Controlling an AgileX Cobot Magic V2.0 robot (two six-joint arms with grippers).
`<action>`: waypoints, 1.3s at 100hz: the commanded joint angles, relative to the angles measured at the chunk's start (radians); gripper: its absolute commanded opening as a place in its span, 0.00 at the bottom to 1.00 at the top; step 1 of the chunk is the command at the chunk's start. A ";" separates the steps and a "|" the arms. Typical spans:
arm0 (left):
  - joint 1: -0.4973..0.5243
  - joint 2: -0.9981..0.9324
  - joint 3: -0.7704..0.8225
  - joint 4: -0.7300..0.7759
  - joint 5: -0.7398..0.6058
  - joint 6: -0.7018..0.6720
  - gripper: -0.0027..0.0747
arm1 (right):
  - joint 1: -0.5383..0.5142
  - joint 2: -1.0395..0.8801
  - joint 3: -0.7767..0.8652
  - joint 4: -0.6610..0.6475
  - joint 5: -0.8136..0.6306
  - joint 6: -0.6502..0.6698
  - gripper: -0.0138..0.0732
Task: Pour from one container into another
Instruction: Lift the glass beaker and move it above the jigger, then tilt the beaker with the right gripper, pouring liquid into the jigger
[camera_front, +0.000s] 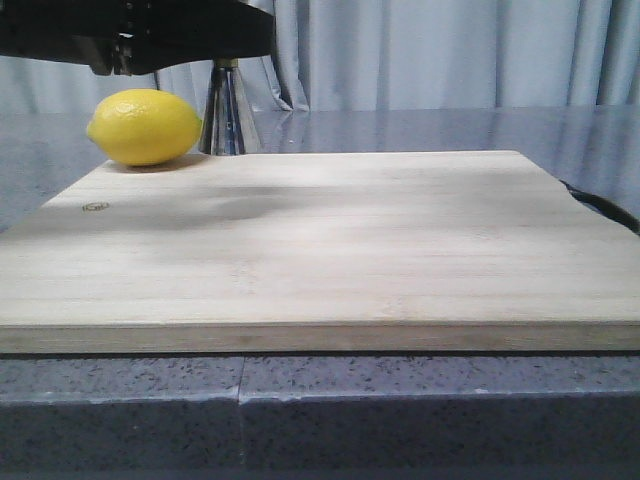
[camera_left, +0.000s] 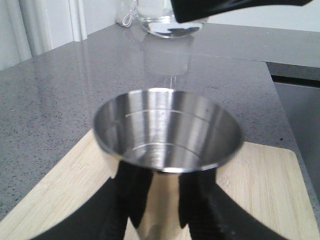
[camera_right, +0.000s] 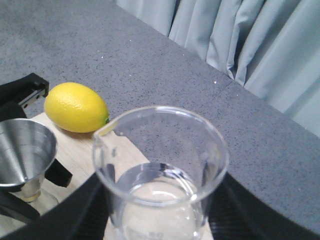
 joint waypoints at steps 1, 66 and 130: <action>-0.010 -0.044 -0.031 -0.083 0.099 -0.006 0.33 | 0.033 0.001 -0.077 -0.113 -0.014 -0.009 0.54; -0.010 -0.044 -0.031 -0.083 0.099 -0.006 0.33 | 0.155 0.065 -0.118 -0.414 0.052 -0.059 0.54; -0.010 -0.044 -0.031 -0.083 0.099 -0.006 0.33 | 0.155 0.065 -0.118 -0.423 0.008 -0.282 0.54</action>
